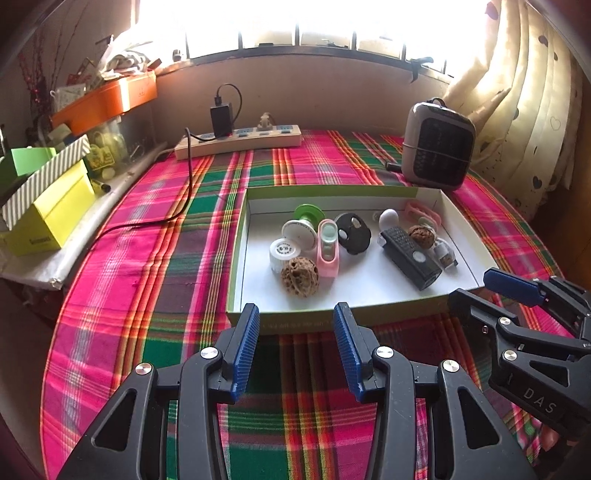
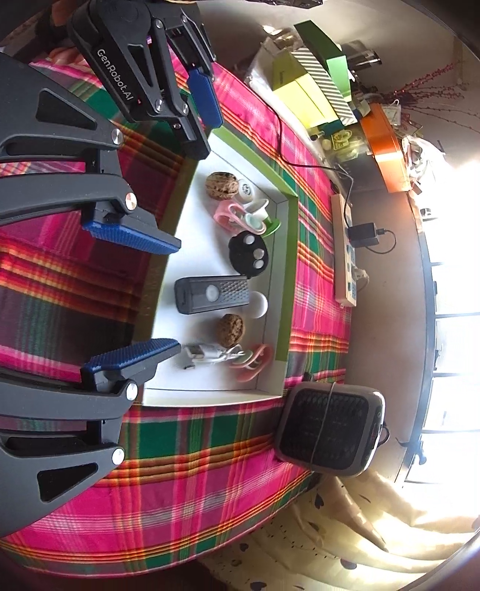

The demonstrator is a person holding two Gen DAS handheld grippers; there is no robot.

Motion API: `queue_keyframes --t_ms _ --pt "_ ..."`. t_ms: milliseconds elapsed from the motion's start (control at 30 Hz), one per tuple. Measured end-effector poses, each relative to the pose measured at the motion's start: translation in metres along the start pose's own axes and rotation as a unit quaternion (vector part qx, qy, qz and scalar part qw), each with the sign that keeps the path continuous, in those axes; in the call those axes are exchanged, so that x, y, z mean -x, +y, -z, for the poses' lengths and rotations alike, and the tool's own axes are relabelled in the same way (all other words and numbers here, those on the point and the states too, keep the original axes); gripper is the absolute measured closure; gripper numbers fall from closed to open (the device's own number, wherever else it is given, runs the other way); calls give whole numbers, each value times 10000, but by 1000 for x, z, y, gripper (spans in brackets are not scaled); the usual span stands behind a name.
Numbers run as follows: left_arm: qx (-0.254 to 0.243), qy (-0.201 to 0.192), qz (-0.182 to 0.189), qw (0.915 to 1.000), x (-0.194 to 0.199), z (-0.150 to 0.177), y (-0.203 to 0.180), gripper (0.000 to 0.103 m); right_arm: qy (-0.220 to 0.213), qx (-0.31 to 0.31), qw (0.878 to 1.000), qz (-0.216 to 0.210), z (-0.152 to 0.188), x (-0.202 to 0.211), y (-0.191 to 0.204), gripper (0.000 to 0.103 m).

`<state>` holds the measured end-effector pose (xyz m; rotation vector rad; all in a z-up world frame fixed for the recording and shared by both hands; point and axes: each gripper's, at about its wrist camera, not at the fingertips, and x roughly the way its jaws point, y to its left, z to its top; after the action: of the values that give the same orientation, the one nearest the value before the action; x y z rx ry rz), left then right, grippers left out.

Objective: Organize objects
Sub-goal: 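Withdraw both open grippers back from the tray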

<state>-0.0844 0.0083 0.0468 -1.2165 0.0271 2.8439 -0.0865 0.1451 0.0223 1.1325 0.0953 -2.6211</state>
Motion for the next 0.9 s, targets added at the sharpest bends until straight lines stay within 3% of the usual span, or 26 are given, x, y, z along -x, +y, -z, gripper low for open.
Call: queue_keyframes --t_ms 733,900 --pt "36 181 -106 9998 -4 36 1 63 240 94 9995 208 35 -4 8 52" --pt "88 278 -166 9994 -6 41 3 63 289 88 9990 319 40 -4 7 45"
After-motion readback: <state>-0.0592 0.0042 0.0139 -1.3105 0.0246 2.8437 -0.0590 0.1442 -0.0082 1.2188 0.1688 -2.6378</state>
